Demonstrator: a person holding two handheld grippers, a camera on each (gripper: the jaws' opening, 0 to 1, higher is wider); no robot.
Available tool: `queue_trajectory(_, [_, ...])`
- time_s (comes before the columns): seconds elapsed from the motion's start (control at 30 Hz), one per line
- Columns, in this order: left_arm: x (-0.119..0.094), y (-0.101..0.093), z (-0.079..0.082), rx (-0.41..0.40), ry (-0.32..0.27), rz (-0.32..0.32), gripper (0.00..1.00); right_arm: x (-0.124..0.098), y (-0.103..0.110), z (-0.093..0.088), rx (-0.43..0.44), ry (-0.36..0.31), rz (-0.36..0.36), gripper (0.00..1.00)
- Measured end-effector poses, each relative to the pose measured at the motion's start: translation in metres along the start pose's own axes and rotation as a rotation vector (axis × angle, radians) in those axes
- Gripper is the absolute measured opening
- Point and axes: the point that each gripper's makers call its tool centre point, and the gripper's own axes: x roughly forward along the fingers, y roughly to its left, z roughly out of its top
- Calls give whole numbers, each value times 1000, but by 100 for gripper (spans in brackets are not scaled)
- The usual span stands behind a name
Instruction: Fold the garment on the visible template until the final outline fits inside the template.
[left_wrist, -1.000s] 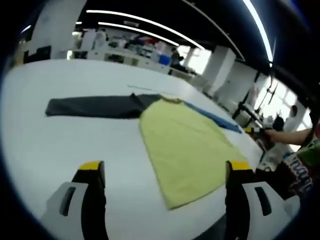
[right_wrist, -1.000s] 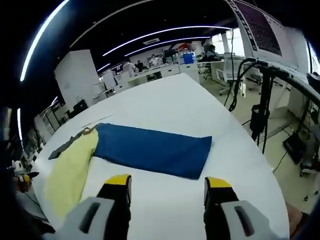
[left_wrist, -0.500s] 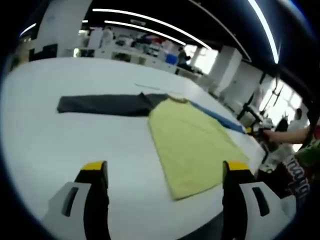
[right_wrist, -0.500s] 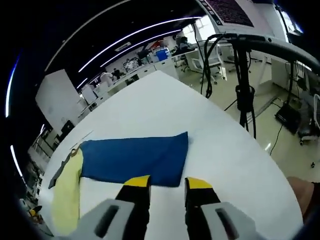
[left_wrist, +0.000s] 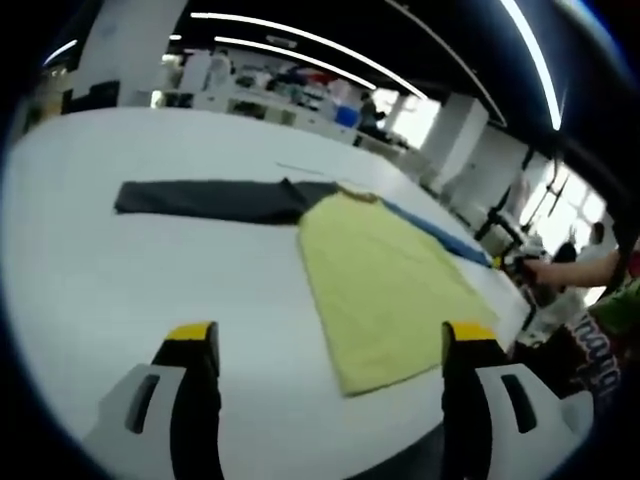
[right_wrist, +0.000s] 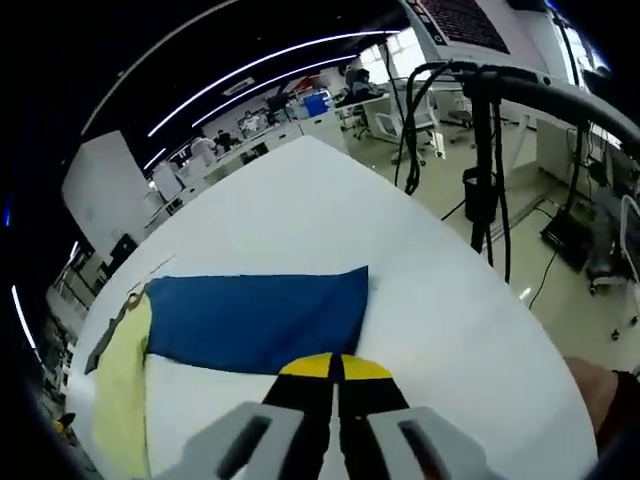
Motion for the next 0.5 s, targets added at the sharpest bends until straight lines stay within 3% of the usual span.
queue_trajectory(0.2, [2,-2,-2,2,-2,-4,87,-5,9,10,-47,-15,20,0])
queue_trajectory(0.5, [7,-5,-3,-18,-30,-24,86,-6,37,46,-120,-58,81,0])
